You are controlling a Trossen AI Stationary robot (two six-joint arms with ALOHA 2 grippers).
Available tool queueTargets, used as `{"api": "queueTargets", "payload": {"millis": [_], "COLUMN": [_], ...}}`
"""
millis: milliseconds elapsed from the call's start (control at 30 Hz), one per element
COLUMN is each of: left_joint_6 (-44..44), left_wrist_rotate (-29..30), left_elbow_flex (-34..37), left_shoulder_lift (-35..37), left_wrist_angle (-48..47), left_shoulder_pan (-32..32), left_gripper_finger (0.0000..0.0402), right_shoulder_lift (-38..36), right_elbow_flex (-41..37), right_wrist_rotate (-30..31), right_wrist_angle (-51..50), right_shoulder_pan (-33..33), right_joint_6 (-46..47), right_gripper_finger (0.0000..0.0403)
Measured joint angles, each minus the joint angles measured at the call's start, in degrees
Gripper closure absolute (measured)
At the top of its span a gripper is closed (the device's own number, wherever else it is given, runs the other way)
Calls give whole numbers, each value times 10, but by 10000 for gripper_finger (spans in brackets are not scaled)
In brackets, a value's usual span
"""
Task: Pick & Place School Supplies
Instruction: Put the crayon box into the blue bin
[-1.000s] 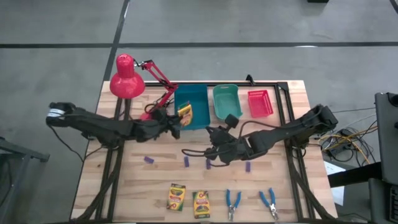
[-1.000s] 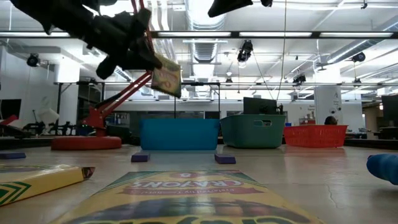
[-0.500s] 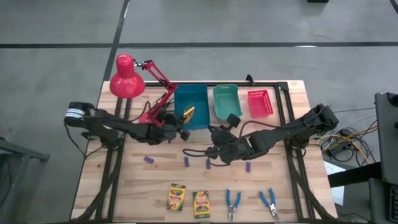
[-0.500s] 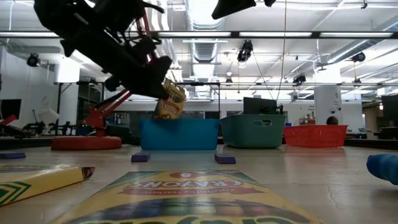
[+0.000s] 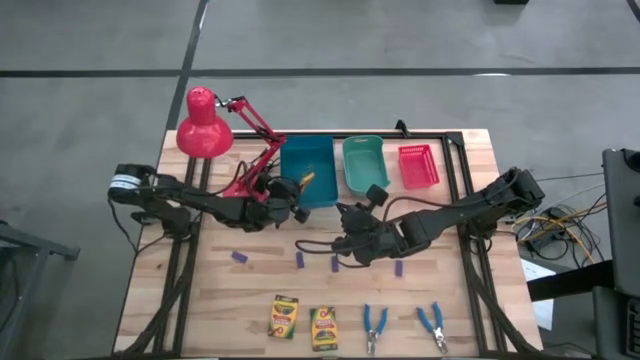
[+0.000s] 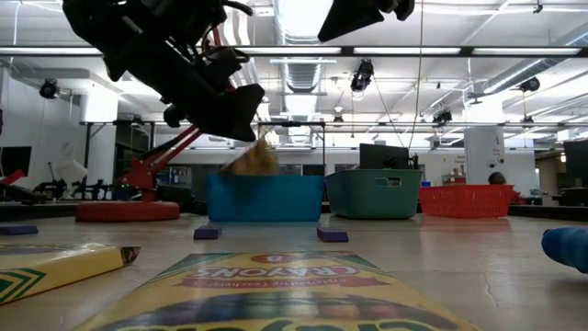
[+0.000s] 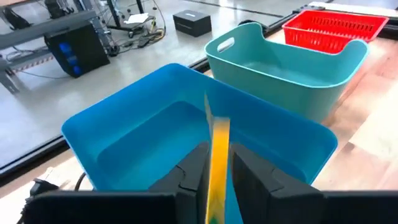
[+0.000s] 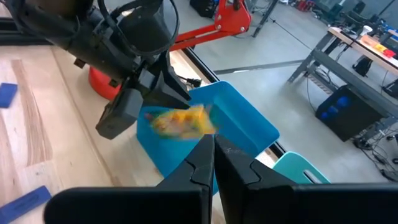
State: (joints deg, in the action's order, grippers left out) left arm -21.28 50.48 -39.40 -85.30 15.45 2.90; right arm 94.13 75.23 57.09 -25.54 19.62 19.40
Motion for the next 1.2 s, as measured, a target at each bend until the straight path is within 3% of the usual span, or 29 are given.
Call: {"api": "queueTargets", "payload": {"millis": [400, 467, 633, 767, 867, 1067, 1200], "left_joint_6": [4, 3, 35, 54, 49, -129, -314], "left_wrist_rotate": [-10, -53, -230, -338, -376, -371, -308], "left_elbow_flex": [-13, -28, -81, -127, -152, -170, -156], "left_shoulder_lift": [7, 23, 72, 115, 142, 185, 196], "left_wrist_angle": [-3, -2, -34, -129, -228, -350, -381], "left_shoulder_pan": [-1, 1, 3, 12, 39, 128, 196], "left_gripper_finger": [301, 301, 302, 303, 303, 303, 303], "right_shoulder_lift": [0, 0, 0, 0, 0, 0, 0], "right_elbow_flex": [0, 0, 0, 1, 3, 4, 4], "right_wrist_rotate": [0, 0, -1, -4, -5, -6, -52], "right_wrist_angle": [0, 0, 0, 0, 1, 4, 12], "right_shoulder_pan": [0, 0, 2, 9, 19, 34, 37], "right_joint_6": [1, 1, -12, -47, -73, -62, -41], "right_gripper_finger": [394, 394, 394, 394, 394, 394, 394]}}
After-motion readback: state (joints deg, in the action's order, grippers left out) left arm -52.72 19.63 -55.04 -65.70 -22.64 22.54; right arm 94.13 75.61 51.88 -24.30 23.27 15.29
